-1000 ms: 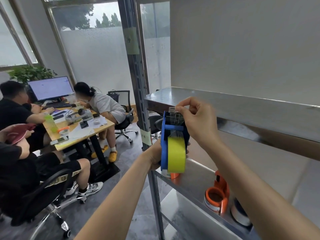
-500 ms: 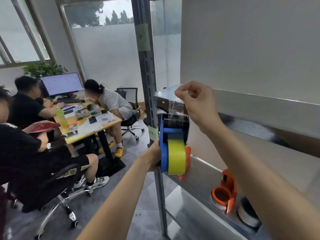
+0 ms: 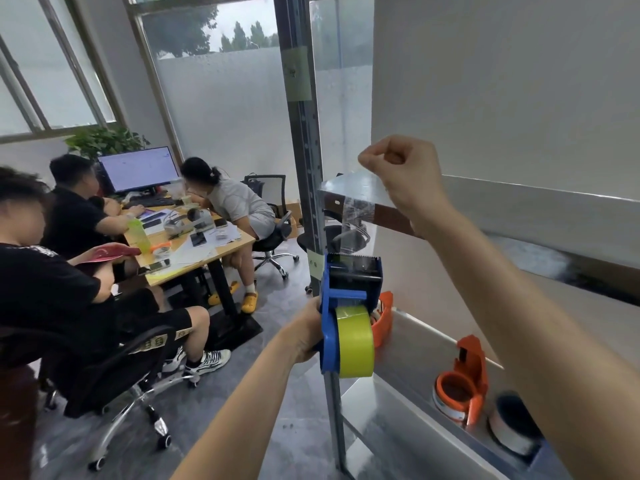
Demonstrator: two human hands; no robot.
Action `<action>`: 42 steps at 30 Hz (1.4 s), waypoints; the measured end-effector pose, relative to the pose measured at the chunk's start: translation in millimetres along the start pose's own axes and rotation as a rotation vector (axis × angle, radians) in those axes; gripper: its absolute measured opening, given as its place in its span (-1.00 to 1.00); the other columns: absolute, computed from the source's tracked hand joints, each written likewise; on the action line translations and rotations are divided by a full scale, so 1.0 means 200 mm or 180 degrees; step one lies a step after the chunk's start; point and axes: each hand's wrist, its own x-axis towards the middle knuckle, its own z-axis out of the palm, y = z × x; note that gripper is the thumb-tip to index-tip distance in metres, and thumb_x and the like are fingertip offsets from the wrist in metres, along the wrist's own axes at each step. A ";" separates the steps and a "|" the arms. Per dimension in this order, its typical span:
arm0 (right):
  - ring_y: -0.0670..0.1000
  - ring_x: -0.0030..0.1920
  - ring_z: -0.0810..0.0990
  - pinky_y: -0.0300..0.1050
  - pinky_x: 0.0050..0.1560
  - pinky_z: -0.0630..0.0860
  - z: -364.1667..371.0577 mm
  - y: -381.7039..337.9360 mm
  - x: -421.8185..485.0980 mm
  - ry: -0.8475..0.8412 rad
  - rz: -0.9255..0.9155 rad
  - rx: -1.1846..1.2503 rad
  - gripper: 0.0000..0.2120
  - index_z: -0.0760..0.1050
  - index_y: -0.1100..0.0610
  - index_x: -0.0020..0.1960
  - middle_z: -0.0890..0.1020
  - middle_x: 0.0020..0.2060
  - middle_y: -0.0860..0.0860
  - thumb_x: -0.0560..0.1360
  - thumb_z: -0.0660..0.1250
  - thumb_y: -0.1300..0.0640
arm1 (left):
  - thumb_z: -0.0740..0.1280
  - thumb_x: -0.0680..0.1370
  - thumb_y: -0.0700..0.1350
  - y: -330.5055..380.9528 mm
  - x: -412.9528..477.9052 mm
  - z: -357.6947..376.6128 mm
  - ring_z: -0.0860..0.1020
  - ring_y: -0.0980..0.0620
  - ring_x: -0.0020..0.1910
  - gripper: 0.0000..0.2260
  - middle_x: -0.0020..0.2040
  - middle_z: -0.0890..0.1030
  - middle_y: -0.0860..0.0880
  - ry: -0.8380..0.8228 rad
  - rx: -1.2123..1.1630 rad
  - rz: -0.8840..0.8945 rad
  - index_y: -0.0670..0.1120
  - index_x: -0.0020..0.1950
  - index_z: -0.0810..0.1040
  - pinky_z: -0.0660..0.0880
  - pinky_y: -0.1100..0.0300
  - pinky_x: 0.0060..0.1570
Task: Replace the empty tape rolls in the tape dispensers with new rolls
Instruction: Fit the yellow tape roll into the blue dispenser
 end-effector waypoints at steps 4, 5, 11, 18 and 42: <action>-0.09 -0.32 0.57 -0.18 -0.28 0.46 0.02 0.04 0.01 -0.0111 0.0158 -0.0055 -0.82 0.56 -0.01 -0.28 0.59 -0.30 -0.11 0.48 0.43 0.17 | 0.33 0.49 -0.03 0.02 -0.01 0.00 0.51 -0.28 0.08 -0.73 0.05 0.59 -0.25 -0.0078 0.0035 0.0055 -0.18 0.07 0.59 0.36 -0.28 0.27; -0.05 -0.30 0.64 -0.16 -0.34 0.48 0.03 0.05 0.02 -0.0180 0.0213 -0.0019 -0.83 0.55 0.02 -0.26 0.62 -0.26 -0.09 0.49 0.41 0.19 | 0.34 0.47 -0.03 0.04 -0.03 0.01 0.52 -0.28 0.08 -0.72 0.07 0.59 -0.25 -0.0152 0.0045 0.0048 -0.19 0.08 0.59 0.38 -0.25 0.27; 0.05 -0.40 0.61 -0.15 -0.45 0.50 0.06 0.10 -0.01 -0.0335 0.0568 0.0216 -0.90 0.53 0.14 -0.16 0.67 -0.24 0.10 0.54 0.34 0.24 | 0.16 0.61 -0.20 0.12 -0.08 0.01 0.50 0.03 -0.30 -0.74 -0.29 0.54 -0.05 -0.0069 0.0207 0.0205 -0.09 -0.25 0.50 0.48 0.19 -0.24; 0.00 -0.39 0.55 -0.18 -0.43 0.50 0.10 0.22 -0.05 -0.0543 0.0883 0.0100 -0.93 0.55 0.19 -0.13 0.64 -0.25 0.11 0.53 0.35 0.25 | 0.10 0.63 -0.16 0.17 -0.12 0.00 0.55 0.13 -0.51 -0.71 -0.50 0.58 0.04 -0.0076 -0.0005 0.0165 -0.09 -0.26 0.45 0.50 0.27 -0.46; -0.14 -0.25 0.64 -0.26 -0.20 0.59 0.06 0.43 -0.27 -0.0776 0.0542 0.0650 -0.70 0.65 0.23 -0.04 0.69 -0.26 0.04 0.46 0.24 0.52 | 0.06 0.64 -0.17 0.34 -0.22 0.11 0.42 -0.03 -0.35 -0.56 -0.51 0.53 -0.11 0.0139 -0.0643 -0.0046 -0.20 -0.40 0.49 0.36 0.16 -0.30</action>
